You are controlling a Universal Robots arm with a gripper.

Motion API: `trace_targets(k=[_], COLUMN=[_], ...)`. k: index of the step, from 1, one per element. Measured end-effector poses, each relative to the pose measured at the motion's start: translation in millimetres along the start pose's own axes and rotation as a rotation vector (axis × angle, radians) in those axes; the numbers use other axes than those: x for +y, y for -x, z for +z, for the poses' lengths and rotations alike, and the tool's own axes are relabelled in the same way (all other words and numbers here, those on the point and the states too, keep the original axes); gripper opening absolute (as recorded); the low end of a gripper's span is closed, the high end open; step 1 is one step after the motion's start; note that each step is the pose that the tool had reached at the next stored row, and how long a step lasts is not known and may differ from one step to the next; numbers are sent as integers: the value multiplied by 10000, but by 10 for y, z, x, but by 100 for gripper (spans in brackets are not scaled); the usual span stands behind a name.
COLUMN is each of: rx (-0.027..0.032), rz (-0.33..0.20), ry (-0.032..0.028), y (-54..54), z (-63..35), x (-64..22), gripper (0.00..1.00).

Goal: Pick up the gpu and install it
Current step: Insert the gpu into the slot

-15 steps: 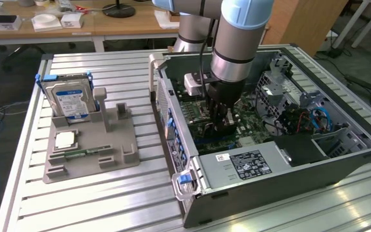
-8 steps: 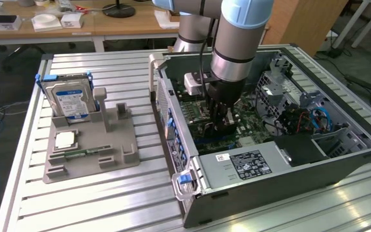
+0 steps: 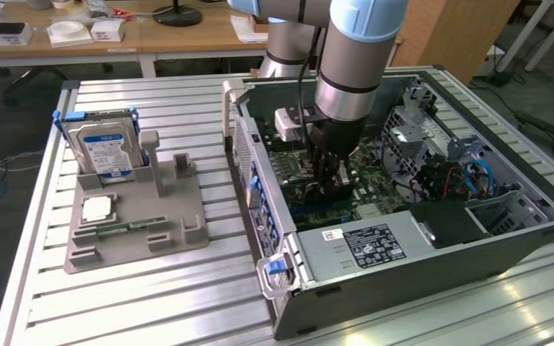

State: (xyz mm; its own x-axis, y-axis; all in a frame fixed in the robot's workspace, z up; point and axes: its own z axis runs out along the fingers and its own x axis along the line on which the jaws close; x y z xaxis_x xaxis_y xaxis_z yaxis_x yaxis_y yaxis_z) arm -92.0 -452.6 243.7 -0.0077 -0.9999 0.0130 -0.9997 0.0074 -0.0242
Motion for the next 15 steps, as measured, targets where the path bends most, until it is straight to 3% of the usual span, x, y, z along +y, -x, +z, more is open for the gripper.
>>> trace_targets(k=[15], rx=[-3], rz=[1], ry=[-11], y=[1], z=[15], x=[1], gripper=[26])
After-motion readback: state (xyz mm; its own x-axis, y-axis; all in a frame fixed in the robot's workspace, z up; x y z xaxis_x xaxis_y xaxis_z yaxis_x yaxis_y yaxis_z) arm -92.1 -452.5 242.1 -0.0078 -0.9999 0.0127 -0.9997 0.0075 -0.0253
